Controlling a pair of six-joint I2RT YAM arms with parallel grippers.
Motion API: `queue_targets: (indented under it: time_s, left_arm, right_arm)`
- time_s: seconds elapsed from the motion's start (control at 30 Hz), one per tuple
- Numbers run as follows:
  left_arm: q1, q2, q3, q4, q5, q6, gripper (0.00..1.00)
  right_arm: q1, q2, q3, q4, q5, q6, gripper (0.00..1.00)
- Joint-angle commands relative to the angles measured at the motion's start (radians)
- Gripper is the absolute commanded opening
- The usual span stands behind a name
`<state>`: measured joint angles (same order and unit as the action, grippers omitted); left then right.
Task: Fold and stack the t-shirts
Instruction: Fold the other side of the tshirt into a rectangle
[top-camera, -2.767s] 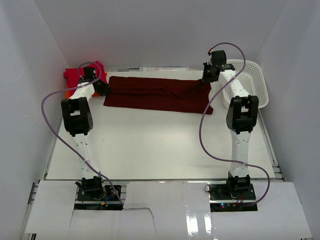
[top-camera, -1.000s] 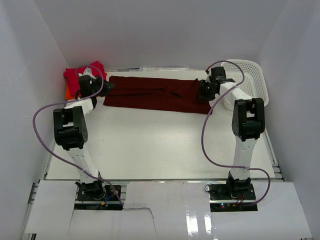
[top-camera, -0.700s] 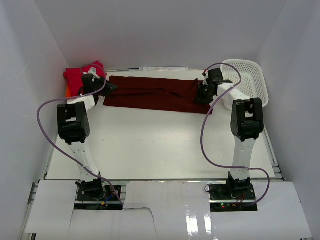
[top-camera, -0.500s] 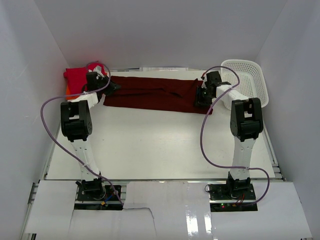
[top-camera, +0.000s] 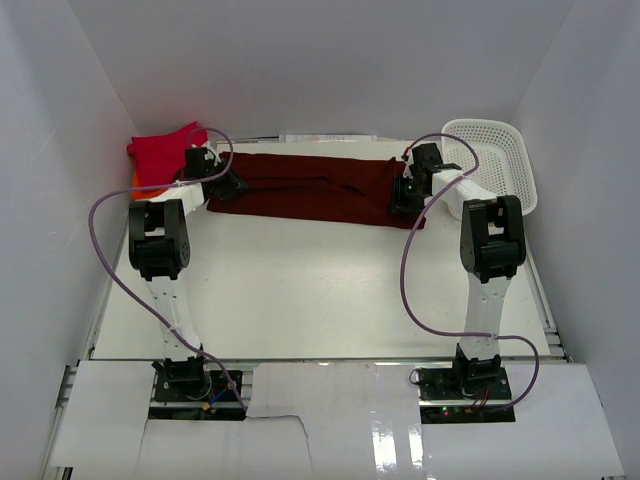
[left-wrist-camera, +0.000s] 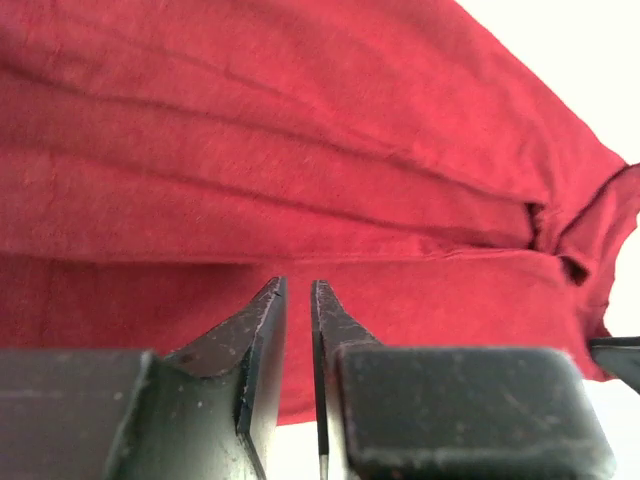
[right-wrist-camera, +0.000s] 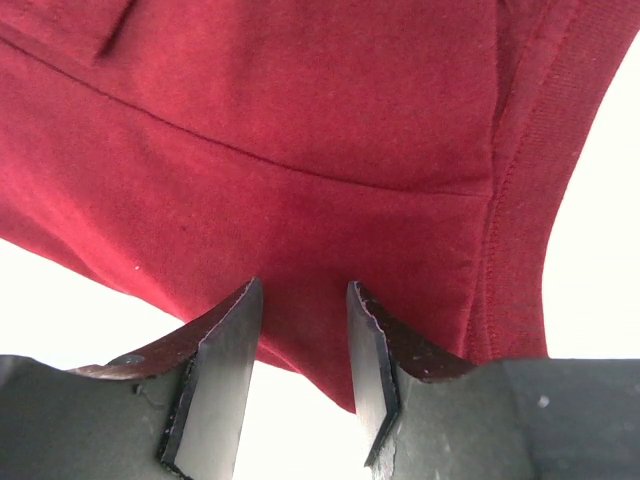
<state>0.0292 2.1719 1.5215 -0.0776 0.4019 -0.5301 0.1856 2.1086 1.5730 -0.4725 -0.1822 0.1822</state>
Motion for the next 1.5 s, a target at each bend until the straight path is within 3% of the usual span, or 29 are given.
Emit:
queue_targets:
  time_s: [0.0,0.3,0.67,0.9,1.17,1.47]
  left_arm:
    - [-0.011,-0.067,0.013,-0.067,-0.040,0.053,0.27]
    - [-0.051,-0.126,-0.026,-0.116,-0.142,0.130,0.30]
    - [-0.071,0.025,0.088,-0.287,-0.307,0.148,0.31]
    - [-0.092,0.028,0.097,-0.386,-0.387,0.116,0.29]
    - [-0.106,-0.073,-0.036,-0.419,-0.387,0.074,0.28]
    - [-0.146,-0.308,-0.282,-0.419,-0.414,0.028,0.27]
  right_arm:
    - [0.006,0.020,0.050,-0.038,0.024,-0.013,0.46]
    - [0.015,0.054,0.070,-0.057,0.032,-0.018,0.46]
    - [0.028,0.099,0.128,-0.144,0.088,-0.038,0.46]
    - [0.029,0.123,0.147,-0.238,0.164,-0.050,0.46]
    - [0.038,0.038,-0.008,-0.249,0.213,-0.043,0.46]
    - [0.048,-0.200,-0.292,-0.195,0.228,-0.027,0.46]
